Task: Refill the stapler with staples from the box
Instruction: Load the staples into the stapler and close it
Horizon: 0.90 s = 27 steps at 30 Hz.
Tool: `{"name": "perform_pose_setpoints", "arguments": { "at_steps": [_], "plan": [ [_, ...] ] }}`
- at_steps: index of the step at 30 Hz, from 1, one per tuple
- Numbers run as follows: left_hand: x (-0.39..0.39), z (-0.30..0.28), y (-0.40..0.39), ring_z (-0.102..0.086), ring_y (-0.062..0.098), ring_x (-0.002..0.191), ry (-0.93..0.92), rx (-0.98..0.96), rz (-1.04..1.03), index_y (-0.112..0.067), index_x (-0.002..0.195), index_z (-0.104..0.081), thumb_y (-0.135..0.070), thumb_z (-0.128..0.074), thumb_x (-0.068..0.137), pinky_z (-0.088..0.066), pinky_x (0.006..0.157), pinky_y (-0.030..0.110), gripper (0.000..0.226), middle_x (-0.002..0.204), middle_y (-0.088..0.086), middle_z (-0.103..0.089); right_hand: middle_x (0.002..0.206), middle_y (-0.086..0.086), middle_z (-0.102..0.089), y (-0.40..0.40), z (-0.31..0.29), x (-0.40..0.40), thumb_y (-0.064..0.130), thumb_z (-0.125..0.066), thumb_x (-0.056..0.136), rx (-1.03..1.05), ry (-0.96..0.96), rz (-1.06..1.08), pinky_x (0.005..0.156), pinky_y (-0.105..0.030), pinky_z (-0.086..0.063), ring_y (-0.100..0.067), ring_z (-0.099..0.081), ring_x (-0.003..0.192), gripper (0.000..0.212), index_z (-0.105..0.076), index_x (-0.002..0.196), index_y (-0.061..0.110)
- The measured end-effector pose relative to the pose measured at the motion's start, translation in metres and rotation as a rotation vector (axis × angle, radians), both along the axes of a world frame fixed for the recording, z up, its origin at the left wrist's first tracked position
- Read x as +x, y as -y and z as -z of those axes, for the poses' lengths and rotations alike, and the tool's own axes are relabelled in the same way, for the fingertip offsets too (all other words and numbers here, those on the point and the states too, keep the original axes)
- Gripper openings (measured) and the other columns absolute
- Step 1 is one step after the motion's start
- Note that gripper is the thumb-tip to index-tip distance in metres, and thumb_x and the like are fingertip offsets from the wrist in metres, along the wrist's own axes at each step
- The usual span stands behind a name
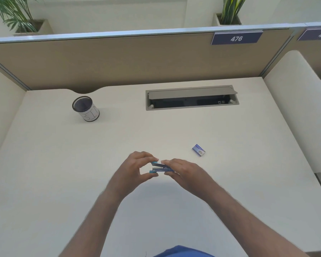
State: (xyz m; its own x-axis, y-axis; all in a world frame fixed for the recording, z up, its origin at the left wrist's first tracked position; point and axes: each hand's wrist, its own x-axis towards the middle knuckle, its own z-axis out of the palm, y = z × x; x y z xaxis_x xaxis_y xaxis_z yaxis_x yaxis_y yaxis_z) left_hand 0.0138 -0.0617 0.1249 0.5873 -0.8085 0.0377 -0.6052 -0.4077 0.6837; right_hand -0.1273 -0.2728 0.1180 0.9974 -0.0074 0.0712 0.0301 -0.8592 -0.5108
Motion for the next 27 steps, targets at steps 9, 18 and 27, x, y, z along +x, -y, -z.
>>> {"name": "perform_pose_setpoints", "arguments": {
  "at_steps": [9,18,27],
  "plan": [
    [-0.011,0.029,-0.009,-0.057,0.01,0.113,-0.05,0.048,-0.03,-0.03,0.125,-0.075,-0.034,-0.089,0.085,-0.047,0.091,0.019,0.042,0.119,-0.022,-0.068,0.117,0.002,-0.077,-0.008,0.024,-0.004,0.025,-0.066,0.105,0.012,-0.045,-0.012,0.072,-0.039,-0.061,-0.024,-0.073,0.097,0.035,-0.064,0.139,0.018],
    [-0.016,0.06,-0.016,-0.063,0.007,0.095,-0.134,0.07,-0.039,-0.027,0.12,-0.076,-0.028,-0.091,0.084,-0.047,0.08,0.013,0.04,0.115,-0.017,-0.07,0.124,0.0,-0.074,-0.016,0.047,-0.004,0.029,-0.063,0.107,0.054,-0.164,0.01,0.082,-0.034,-0.055,-0.022,-0.07,0.106,0.04,-0.061,0.146,0.021],
    [-0.016,0.08,-0.02,-0.068,0.005,0.078,-0.153,0.058,-0.045,-0.027,0.12,-0.075,-0.027,-0.092,0.083,-0.052,0.073,0.017,0.04,0.114,-0.015,-0.07,0.13,0.0,-0.072,-0.017,0.064,0.001,0.031,-0.06,0.108,0.074,-0.255,0.002,0.088,-0.037,-0.057,-0.022,-0.07,0.111,0.044,-0.057,0.152,0.024]
  ]
}}
